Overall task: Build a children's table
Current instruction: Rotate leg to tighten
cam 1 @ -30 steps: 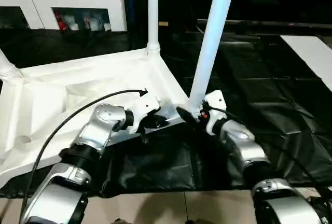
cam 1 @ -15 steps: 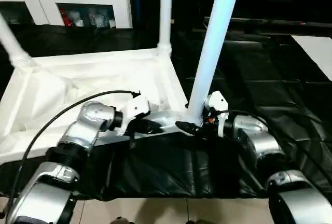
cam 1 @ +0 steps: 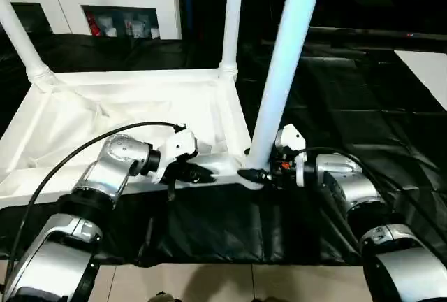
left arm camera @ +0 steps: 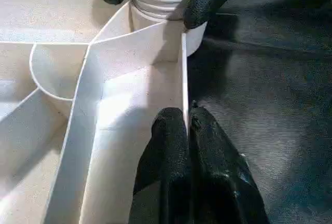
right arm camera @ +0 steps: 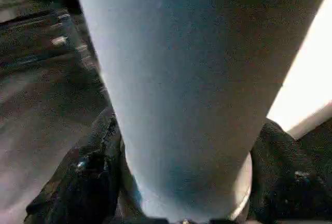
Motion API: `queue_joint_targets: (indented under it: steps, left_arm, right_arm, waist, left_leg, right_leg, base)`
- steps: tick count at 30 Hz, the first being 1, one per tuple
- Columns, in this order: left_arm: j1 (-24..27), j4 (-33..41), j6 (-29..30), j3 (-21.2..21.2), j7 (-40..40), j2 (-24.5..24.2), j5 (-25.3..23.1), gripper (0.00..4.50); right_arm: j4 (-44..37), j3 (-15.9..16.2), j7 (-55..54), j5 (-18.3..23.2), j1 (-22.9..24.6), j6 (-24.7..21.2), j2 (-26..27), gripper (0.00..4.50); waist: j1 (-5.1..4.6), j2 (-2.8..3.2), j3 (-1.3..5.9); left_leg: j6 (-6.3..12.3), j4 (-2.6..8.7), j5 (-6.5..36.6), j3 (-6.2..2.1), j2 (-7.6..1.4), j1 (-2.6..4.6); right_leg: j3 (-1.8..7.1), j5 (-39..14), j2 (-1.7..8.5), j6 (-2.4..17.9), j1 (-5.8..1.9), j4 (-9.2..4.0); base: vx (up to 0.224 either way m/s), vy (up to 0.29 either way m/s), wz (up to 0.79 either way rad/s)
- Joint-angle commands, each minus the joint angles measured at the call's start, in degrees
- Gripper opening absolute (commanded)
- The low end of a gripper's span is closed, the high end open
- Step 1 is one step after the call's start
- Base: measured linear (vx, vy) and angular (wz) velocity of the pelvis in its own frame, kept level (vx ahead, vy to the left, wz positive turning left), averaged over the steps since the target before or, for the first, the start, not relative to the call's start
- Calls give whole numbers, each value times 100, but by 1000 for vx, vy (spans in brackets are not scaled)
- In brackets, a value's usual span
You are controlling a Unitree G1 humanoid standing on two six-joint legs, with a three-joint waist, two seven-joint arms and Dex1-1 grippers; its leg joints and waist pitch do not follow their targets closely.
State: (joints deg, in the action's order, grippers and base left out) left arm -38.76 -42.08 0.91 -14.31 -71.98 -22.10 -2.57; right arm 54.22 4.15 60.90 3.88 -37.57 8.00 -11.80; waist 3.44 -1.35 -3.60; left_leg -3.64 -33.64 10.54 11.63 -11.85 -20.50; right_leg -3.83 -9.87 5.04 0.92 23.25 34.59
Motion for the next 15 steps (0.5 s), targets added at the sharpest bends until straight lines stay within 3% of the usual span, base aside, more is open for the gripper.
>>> queue_joint_targets:
  steps: [1, 3, 4, 7, 12, 13, 15]
  left_arm:
    - [-113, -72, 267, -50, 610, 367, -145, 0]
    - [-113, -72, 267, -50, 610, 367, -145, 0]
    - [-132, -27, 438, -75, 1018, 719, -178, 0]
    - [-114, 96, 606, -173, 1576, 1245, -266, 0]
    - [-63, 206, 573, -263, 1638, 1345, -312, 0]
    - [-54, 248, 556, -262, 1563, 1330, -276, 0]
    - [-41, 292, 577, -245, 1515, 1282, -260, 0]
  right_arm:
    - [134, -115, -1125, -88, 115, -52, 332, 274]
    - [134, -115, -1125, -88, 115, -52, 332, 273]
    - [255, -303, -2106, -73, 116, -100, 629, 273]
    - [371, -500, -3521, -94, 102, -163, 1175, 272]
    - [244, -467, -3833, -150, 102, -30, 1509, 272]
    - [183, -476, -3754, -112, 107, 48, 1561, 328]
    - [115, -454, -3666, -104, 128, 109, 1567, 342]
  waist:
    - [-31, 5, 360]
    - [-36, 3, 353]
    - [-42, 25, 353]
    - [-102, 45, 355]
    - [-174, 23, 362]
    - [-173, 23, 361]
    - [-177, 1, 355]
  left_leg:
    - [-64, 438, 1624, -91, -186, 102]
    - [-83, 440, 1729, -109, -173, 112]
    - [-61, 446, 1751, -121, -181, 106]
    - [-199, 467, 1867, -134, -169, 116]
    - [-69, 464, 1983, -131, -149, 82]
    - [-39, 462, 1987, -131, -145, 80]
    - [-5, 465, 1991, -126, -150, 79]
  right_leg:
    - [275, -1930, 356, 1321, -206, -440]
    - [268, -2256, 370, 1201, -202, -487]
    - [270, -2347, 366, 1121, -190, -497]
    - [254, -2337, 344, 1081, -181, -506]
    - [256, -2290, 339, 1029, -176, -537]
    - [255, -2313, 340, 1021, -177, -541]
    - [253, -2306, 333, 1022, -171, -550]
  base:
    - [0, 0, 0]
    - [0, 0, 0]
    - [0, 0, 0]
    - [0, 0, 0]
    - [0, 0, 0]
    - [0, 0, 0]
    - [0, 0, 0]
